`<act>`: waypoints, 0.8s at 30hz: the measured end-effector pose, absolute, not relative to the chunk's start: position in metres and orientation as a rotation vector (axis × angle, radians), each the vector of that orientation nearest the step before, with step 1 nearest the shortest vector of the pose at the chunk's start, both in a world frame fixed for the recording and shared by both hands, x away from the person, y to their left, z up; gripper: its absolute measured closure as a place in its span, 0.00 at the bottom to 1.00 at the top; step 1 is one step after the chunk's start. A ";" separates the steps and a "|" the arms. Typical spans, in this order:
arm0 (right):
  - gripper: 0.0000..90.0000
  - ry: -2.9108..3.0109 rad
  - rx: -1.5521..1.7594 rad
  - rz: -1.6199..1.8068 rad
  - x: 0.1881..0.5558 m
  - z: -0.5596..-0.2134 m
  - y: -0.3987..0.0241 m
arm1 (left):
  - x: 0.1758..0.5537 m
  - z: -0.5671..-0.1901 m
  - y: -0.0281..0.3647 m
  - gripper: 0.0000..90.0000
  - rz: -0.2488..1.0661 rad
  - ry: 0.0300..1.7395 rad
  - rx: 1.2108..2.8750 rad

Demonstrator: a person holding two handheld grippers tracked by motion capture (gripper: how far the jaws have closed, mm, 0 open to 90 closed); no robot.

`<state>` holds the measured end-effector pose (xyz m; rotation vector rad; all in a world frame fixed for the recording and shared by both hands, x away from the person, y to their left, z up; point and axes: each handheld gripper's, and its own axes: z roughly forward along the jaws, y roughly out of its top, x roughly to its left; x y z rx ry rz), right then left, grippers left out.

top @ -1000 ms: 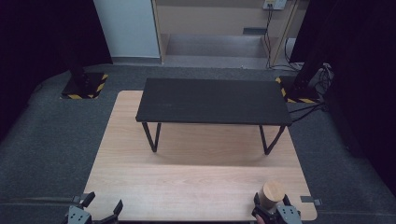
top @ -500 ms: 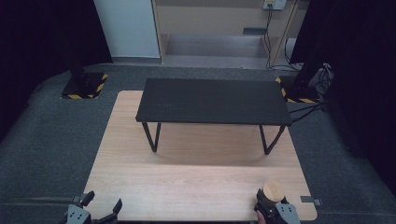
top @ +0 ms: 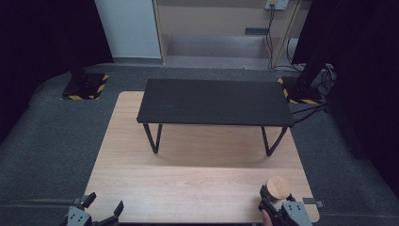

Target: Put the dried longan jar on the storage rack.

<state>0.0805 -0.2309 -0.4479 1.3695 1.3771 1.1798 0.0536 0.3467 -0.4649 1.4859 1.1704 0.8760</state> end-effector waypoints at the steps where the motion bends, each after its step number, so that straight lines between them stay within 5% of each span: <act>1: 0.28 1.372 1.348 1.199 0.082 -0.433 -0.234 | 0.054 -0.465 0.347 0.01 0.874 1.168 1.490; 24: 0.28 1.404 1.232 1.298 0.163 -0.295 -0.263 | 0.058 -0.458 0.340 0.01 0.847 1.122 1.495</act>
